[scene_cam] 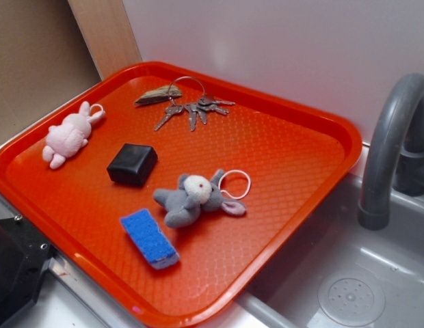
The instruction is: Grab the silver keys.
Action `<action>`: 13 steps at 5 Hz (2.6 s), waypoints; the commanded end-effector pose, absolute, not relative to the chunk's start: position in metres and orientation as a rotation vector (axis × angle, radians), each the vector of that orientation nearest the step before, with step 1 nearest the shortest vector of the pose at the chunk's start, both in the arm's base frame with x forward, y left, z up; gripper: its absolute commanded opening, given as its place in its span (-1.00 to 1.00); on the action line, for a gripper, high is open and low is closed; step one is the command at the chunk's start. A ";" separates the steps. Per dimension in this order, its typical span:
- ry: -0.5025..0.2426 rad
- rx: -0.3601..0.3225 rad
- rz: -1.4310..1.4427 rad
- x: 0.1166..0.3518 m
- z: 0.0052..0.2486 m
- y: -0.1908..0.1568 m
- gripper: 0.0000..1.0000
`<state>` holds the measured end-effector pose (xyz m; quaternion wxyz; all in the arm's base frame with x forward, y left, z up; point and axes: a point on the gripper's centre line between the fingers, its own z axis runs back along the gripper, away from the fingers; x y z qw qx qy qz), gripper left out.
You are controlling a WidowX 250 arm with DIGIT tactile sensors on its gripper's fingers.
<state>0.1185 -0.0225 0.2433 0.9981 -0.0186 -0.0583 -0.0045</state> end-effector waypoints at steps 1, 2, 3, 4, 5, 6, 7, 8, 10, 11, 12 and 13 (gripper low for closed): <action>-0.117 -0.037 -0.009 0.119 0.243 -0.023 1.00; -0.217 -0.029 -0.056 0.153 0.243 -0.024 1.00; -0.278 0.027 -0.113 0.188 0.242 -0.019 1.00; -0.300 0.101 -0.177 0.217 0.240 -0.008 1.00; -0.306 0.175 -0.261 0.251 0.230 0.015 1.00; -0.274 0.236 -0.275 0.273 0.209 0.037 1.00; -0.218 0.231 -0.285 0.291 0.173 0.058 1.00; -0.152 0.238 -0.312 0.299 0.134 0.061 1.00; -0.209 0.269 -0.251 0.326 0.089 0.052 1.00; -0.228 0.336 -0.210 0.335 0.074 0.051 1.00; -0.229 0.287 -0.208 0.340 0.061 0.048 -0.11; -0.250 0.258 -0.229 0.337 0.061 0.051 -1.00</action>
